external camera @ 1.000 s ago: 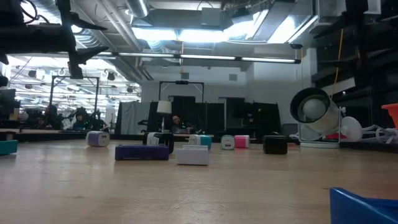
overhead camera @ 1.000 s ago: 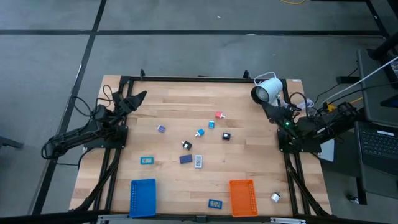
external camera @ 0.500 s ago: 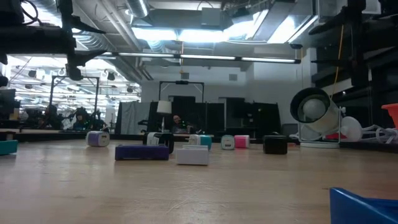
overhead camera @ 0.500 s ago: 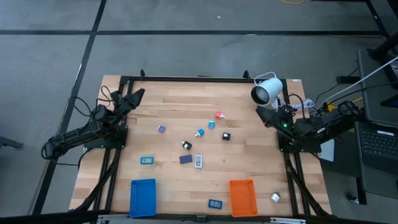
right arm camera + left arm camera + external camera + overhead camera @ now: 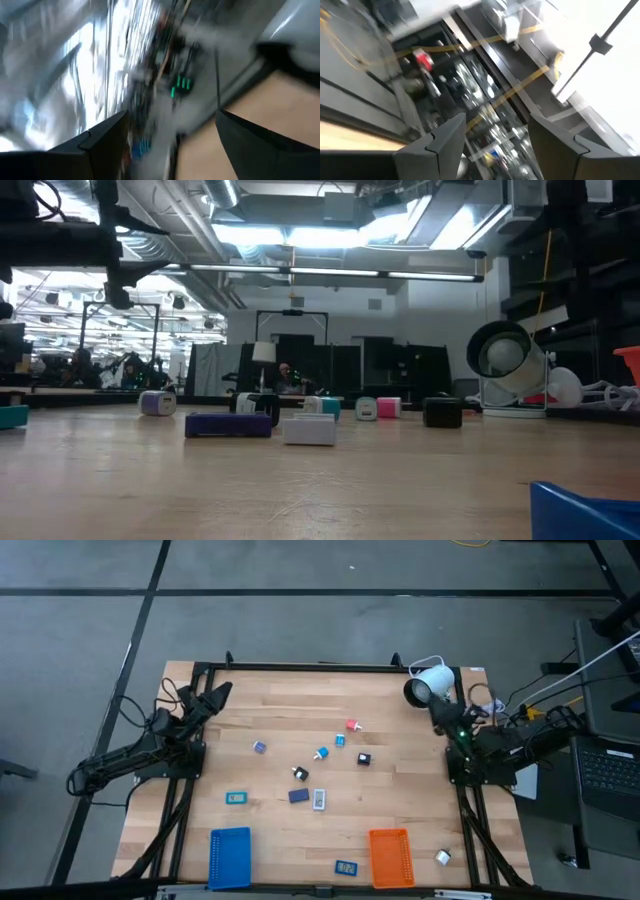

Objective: Pick & Place Office items
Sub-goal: Put the light blue digital clock into the blue bin

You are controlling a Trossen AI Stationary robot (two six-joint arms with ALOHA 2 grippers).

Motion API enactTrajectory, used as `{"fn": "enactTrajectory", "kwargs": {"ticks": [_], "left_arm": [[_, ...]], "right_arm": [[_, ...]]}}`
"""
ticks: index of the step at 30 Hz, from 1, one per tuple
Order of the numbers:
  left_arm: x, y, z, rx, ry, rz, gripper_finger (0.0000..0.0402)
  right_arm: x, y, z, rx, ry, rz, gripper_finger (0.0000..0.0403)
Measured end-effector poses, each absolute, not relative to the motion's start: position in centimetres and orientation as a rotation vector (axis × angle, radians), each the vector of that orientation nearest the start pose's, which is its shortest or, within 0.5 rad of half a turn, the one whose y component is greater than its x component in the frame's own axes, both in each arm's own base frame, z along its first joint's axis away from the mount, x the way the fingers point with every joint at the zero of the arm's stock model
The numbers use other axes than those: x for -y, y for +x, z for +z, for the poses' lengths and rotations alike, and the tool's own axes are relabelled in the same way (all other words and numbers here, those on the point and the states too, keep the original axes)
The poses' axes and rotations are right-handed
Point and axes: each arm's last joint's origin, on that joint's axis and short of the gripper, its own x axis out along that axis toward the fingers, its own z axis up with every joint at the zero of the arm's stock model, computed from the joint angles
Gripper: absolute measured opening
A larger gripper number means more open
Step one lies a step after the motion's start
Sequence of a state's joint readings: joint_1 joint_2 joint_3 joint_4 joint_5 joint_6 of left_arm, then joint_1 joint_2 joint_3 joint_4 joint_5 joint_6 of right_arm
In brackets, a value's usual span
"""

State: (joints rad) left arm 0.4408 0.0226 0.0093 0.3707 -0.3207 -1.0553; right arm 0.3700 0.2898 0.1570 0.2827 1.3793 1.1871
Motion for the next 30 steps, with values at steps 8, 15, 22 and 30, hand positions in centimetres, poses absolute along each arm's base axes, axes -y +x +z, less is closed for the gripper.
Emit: {"fn": "enactTrajectory", "kwargs": {"ticks": [8, 15, 22, 30], "left_arm": [[-3.3, 6.9, 27.8, 0.453, -0.830, 0.356, 0.0210], [-3.6, 8.1, 34.9, -0.379, -0.450, 0.577, 0.0210], [-3.8, 13.1, 35.7, -0.999, -0.131, 0.356, 0.0210], [0.9, 18.3, 31.5, -1.310, 0.123, -0.009, 0.0210]], "right_arm": [[-0.3, 10.1, 26.9, 0.734, 1.162, -0.462, 0.0302], [0.0, 10.9, 34.0, 0.658, 0.698, -0.711, 0.0302], [0.2, 10.2, 39.3, 0.608, 0.509, -0.850, 0.0302], [0.1, 9.4, 41.6, 0.555, 0.427, -0.822, 0.0302]]}}
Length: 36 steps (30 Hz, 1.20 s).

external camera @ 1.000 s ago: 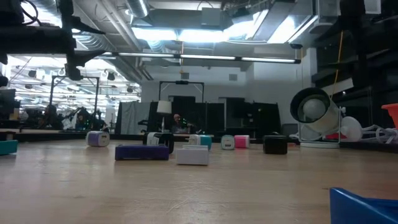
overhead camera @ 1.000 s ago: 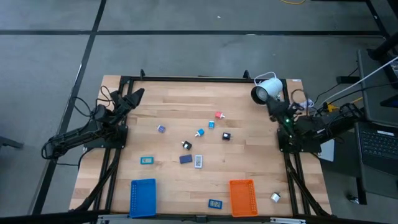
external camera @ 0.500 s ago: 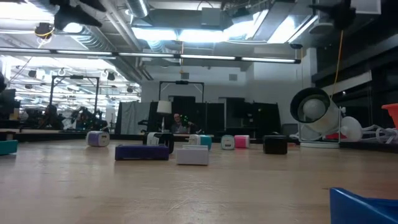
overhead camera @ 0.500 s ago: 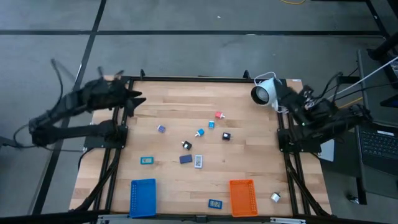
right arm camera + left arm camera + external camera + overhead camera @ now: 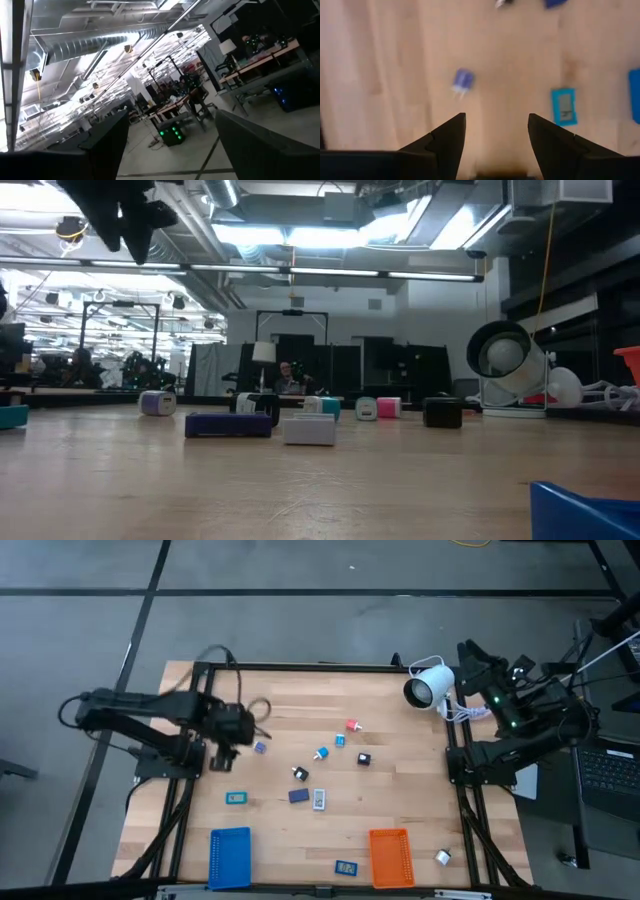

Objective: Pick & Place Office items
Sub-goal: Put the light blue digital clock into the blue bin

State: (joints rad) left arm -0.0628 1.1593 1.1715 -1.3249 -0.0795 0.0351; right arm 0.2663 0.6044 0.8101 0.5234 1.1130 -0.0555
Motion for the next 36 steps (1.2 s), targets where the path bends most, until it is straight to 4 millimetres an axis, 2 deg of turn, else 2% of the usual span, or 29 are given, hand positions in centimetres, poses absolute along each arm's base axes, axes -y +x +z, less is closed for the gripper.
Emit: {"fn": "enactTrajectory", "kwargs": {"ticks": [6, 10, 16, 20, 29, 36], "left_arm": [[4.3, 21.1, 28.9, -1.317, -0.006, -0.018, 0.0210], [6.2, 21.6, 26.8, -1.395, -0.109, 0.065, 0.0210], [7.9, 22.7, 25.3, -1.419, -0.219, 0.167, 0.0210], [9.1, 23.2, 24.2, -1.449, -0.226, 0.189, 0.0217], [11.8, 22.9, 22.3, -1.521, -0.138, 0.195, 0.0277], [12.5, 20.8, 19.2, -1.619, -0.102, 0.212, 0.0299]], "right_arm": [[-0.1, 9.6, 41.4, 0.526, 0.416, -0.804, 0.0302], [-0.1, 9.4, 41.4, 0.524, 0.419, -0.800, 0.0302], [0.1, 8.8, 41.2, 0.509, 0.411, -0.800, 0.0302], [0.2, 8.4, 40.6, 0.474, 0.431, -0.789, 0.0302], [0.1, 8.6, 39.5, 0.413, 0.475, -0.747, 0.0302], [0.1, 8.6, 39.5, 0.414, 0.475, -0.722, 0.0302]]}}
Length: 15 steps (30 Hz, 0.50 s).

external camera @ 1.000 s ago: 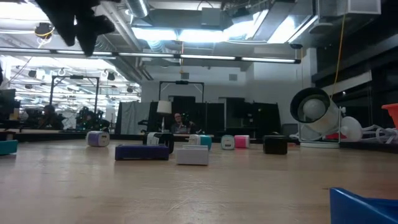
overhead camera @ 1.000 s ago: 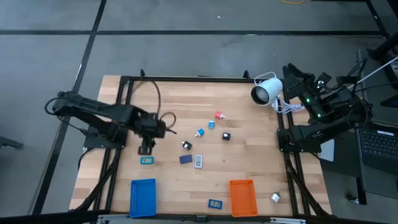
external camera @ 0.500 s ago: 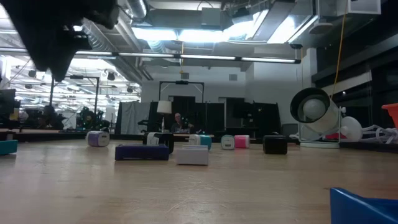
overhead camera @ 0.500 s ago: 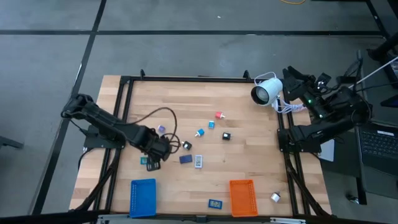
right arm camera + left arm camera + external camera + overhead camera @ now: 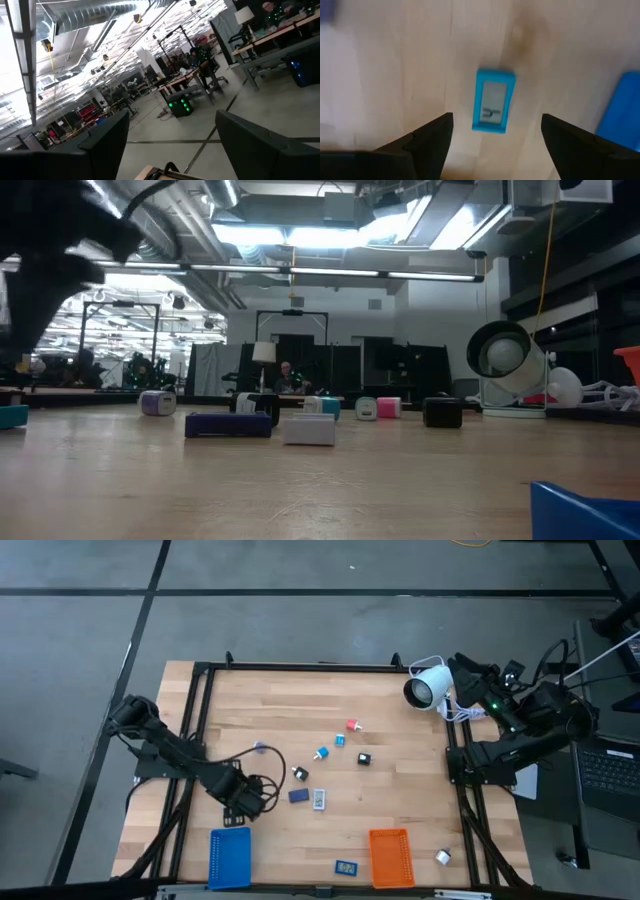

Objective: Pick & Place Office items
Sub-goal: Put the light blue digital clock into the blue bin

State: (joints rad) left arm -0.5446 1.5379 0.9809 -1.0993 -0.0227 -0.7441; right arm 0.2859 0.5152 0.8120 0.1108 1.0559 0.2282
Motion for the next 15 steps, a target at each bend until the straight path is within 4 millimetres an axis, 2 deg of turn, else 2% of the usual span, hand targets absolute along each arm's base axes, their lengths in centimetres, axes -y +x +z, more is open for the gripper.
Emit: {"fn": "enactTrajectory", "kwargs": {"ticks": [3, 10, 15], "left_arm": [[12.3, 20.2, 18.5, -1.647, -0.098, 0.228, 0.0302], [12.6, 20.6, 17.3, -1.568, -0.142, 0.180, 0.0302], [12.1, 19.9, 15.9, -1.556, -0.119, 0.226, 0.0302]], "right_arm": [[0.1, 8.6, 39.5, 0.419, 0.486, -0.710, 0.0302], [0.0, 8.7, 39.5, 0.426, 0.502, -0.688, 0.0302], [0.0, 8.7, 39.5, 0.430, 0.513, -0.687, 0.0302]]}}
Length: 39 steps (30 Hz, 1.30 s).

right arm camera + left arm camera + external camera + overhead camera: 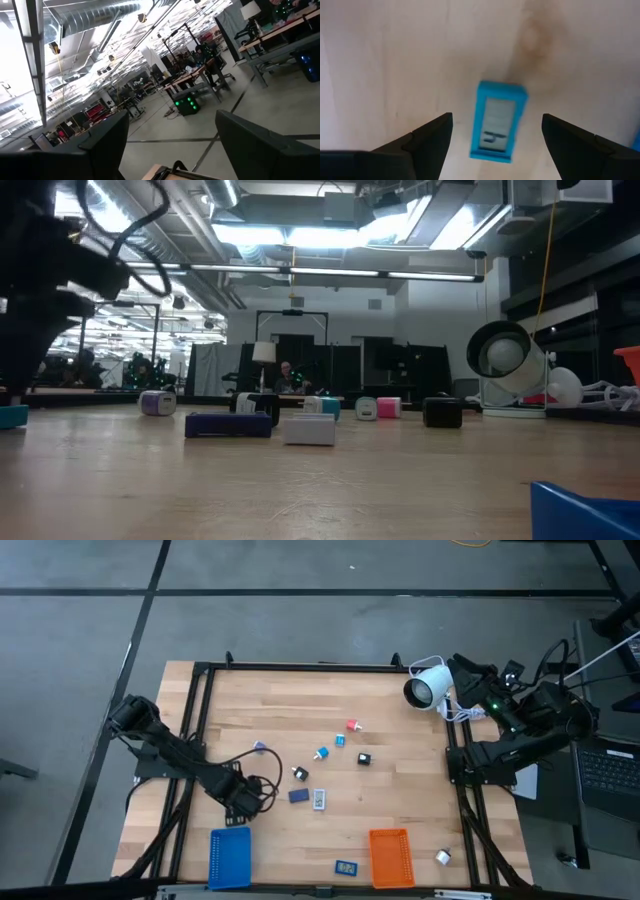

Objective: Pick & Place Office items
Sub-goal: Put the light blue digital clock into the blue bin

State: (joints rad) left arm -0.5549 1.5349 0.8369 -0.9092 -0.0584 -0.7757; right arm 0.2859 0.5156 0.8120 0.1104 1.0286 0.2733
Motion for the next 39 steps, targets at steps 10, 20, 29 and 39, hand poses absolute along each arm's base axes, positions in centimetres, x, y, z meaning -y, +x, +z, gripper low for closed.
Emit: {"fn": "enactTrajectory", "kwargs": {"ticks": [10, 20, 29, 39], "left_arm": [[11.7, 19.1, 13.6, -1.522, -0.203, 0.236, 0.0302], [11.7, 18.2, 12.5, -1.477, -0.182, 0.245, 0.0291], [11.6, 18.1, 12.4, -1.465, -0.190, 0.270, 0.0267], [12.0, 17.8, 12.4, -1.460, -0.205, 0.291, 0.0153]], "right_arm": [[0.1, 8.6, 39.5, 0.433, 0.522, -0.708, 0.0302], [0.1, 8.6, 39.5, 0.433, 0.524, -0.724, 0.0302], [0.2, 8.6, 39.5, 0.434, 0.527, -0.741, 0.0302], [0.2, 8.6, 39.5, 0.434, 0.527, -0.742, 0.0302]]}}
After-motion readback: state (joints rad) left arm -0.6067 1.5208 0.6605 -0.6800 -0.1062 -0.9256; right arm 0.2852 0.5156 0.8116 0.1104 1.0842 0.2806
